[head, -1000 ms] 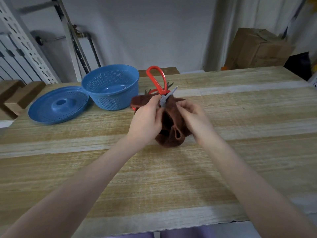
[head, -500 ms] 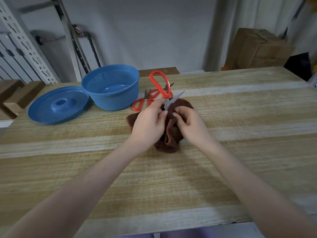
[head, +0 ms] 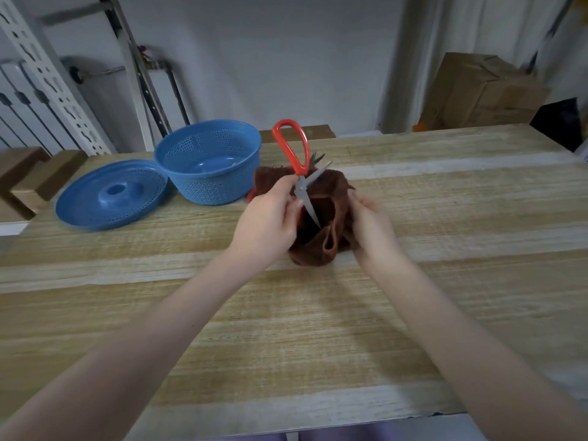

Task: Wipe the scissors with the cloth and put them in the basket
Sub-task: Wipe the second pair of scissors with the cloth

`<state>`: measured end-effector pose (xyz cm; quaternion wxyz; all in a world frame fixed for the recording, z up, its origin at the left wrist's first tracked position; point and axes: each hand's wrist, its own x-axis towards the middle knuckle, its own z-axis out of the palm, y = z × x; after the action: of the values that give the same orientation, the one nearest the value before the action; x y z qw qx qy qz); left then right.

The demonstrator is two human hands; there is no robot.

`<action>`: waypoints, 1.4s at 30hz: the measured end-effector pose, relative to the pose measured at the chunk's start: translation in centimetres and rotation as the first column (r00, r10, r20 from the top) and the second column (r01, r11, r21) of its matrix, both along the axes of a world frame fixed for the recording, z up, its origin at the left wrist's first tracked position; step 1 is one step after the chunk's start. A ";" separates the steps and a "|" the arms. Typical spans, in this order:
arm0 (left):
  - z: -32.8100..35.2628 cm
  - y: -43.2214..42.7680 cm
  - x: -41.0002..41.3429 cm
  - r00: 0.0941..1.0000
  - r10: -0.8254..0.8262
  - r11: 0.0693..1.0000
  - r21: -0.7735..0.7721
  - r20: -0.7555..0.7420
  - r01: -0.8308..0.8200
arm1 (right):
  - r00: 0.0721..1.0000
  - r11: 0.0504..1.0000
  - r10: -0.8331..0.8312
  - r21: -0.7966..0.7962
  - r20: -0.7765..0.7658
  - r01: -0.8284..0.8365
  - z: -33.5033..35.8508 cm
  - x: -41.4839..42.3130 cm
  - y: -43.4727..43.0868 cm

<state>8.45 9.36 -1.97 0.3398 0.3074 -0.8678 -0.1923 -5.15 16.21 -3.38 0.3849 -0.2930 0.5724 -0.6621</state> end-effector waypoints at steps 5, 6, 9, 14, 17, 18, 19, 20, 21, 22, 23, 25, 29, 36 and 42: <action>-0.4 0.8 -0.6 0.999 -0.014 1.000 0.010 0.037 0.014 | 0.953 0.997 0.064 -0.011 -0.297 -0.070 -0.2 1.5 -0.5; -0.5 0.9 -0.6 0.999 -0.016 1.000 0.017 0.048 0.015 | 0.949 0.997 0.071 0.003 -0.307 -0.073 -0.2 1.4 -0.6; -0.8 1.1 -0.6 0.997 -0.027 0.999 0.026 0.075 0.025 | 0.928 0.998 0.067 0.033 -0.367 -0.059 -0.2 1.3 -0.9; -0.8 1.0 -0.6 0.998 -0.064 0.997 0.051 0.014 0.064 | 0.911 0.997 0.037 -0.044 -0.410 -0.061 -1.2 0.7 -0.5; -0.7 1.0 -0.6 0.997 -0.075 0.997 0.028 0.025 0.074 | 0.933 0.997 0.035 -0.051 -0.359 -0.057 -1.8 -0.1 0.3; -0.6 0.9 -0.5 0.998 -0.057 0.998 0.012 0.034 0.057 | 0.954 0.999 0.008 -0.048 -0.298 -0.023 -2.0 -0.5 0.5; -0.6 0.7 -0.3 0.998 -0.035 0.999 -0.003 0.047 0.036 | 0.975 0.998 -0.048 -0.045 -0.217 0.039 -2.0 -1.0 0.8; -0.5 0.4 -0.1 0.998 -0.022 0.999 -0.021 0.066 0.023 | 0.983 0.991 -0.127 -0.050 -0.130 0.122 -1.8 -1.6 1.0; -0.5 0.2 0.1 0.996 -0.017 0.999 -0.037 0.092 0.020 | 0.975 0.975 -0.214 -0.069 -0.056 0.210 -1.4 -2.2 1.4; -0.5 0.2 0.3 0.993 -0.017 0.999 -0.046 0.121 0.023 | 0.956 0.951 -0.294 -0.099 -0.010 0.292 -0.9 -2.7 1.7; -0.4 0.2 0.3 0.989 -0.018 0.998 -0.049 0.147 0.025 | 0.933 0.923 -0.360 -0.147 -0.007 0.355 -0.2 -3.0 2.0; -0.2 0.5 0.1 0.985 -0.013 0.999 -0.047 0.174 0.021 | 0.883 0.876 -0.450 -0.261 -0.138 0.406 0.6 -2.9 2.0; 0.1 1.0 -0.7 0.985 -0.030 0.999 -0.020 0.173 0.034 | 0.575 0.955 -0.293 -0.200 -0.764 0.221 0.9 -0.8 1.0; 0.0 1.1 -0.3 0.970 -0.003 0.999 -0.042 0.241 0.013 | 0.302 0.958 0.054 0.134 -0.952 0.252 3.5 -1.1 0.1; -0.2 1.4 -0.7 0.973 0.016 0.999 -0.053 0.228 -0.004 | 0.530 0.958 0.028 0.175 -0.848 0.229 3.2 -0.5 -0.5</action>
<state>7.79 10.75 -2.18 0.2465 0.3230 -0.9042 -0.1312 -5.61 15.69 -0.15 0.0577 -0.4874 0.7853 -0.3773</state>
